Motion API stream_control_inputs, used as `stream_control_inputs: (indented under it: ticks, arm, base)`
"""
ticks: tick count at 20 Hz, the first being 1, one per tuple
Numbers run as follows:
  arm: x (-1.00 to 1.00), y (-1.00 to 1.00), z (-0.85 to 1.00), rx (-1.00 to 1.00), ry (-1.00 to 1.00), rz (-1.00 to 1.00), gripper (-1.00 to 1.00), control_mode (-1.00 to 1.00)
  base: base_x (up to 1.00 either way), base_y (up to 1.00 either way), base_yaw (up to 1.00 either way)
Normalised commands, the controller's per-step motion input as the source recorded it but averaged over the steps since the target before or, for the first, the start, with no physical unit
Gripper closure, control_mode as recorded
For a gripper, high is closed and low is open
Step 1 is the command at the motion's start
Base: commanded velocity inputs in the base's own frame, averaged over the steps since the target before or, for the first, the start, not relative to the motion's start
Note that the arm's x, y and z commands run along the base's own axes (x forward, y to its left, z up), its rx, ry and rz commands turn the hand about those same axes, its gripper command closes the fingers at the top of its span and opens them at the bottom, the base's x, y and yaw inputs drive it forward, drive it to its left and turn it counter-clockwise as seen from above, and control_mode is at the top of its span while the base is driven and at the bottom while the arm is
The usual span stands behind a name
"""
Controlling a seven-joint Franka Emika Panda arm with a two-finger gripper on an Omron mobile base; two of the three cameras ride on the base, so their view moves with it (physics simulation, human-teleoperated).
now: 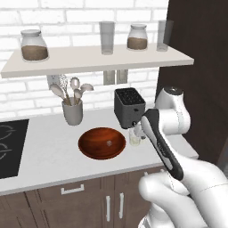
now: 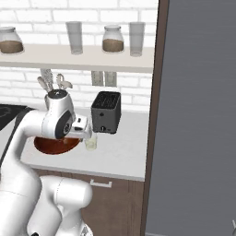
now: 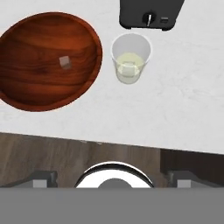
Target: Grab a lemon wedge from the fridge and one ice cube from the ice bowl, and put them in the glass of lemonade.
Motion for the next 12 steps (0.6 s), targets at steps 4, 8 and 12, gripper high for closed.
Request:
stream_control_inputs:
  ticks: [4, 8, 12]
  arm:
    - [-1.0, 0.0, 0.0, 0.03, 0.0, 0.03, -1.0, -1.0]
    - [-0.75, 0.0, 0.0, -0.01, 0.0, 0.0, -1.0, -1.0]
    - [-0.01, 0.0, 0.0, 0.0, 0.0, 0.0, -1.0, -1.0]
  base:
    - [0.0, 0.0, 0.0]
    - [0.0, 0.0, 0.0]
    - [0.0, 0.0, 0.0]
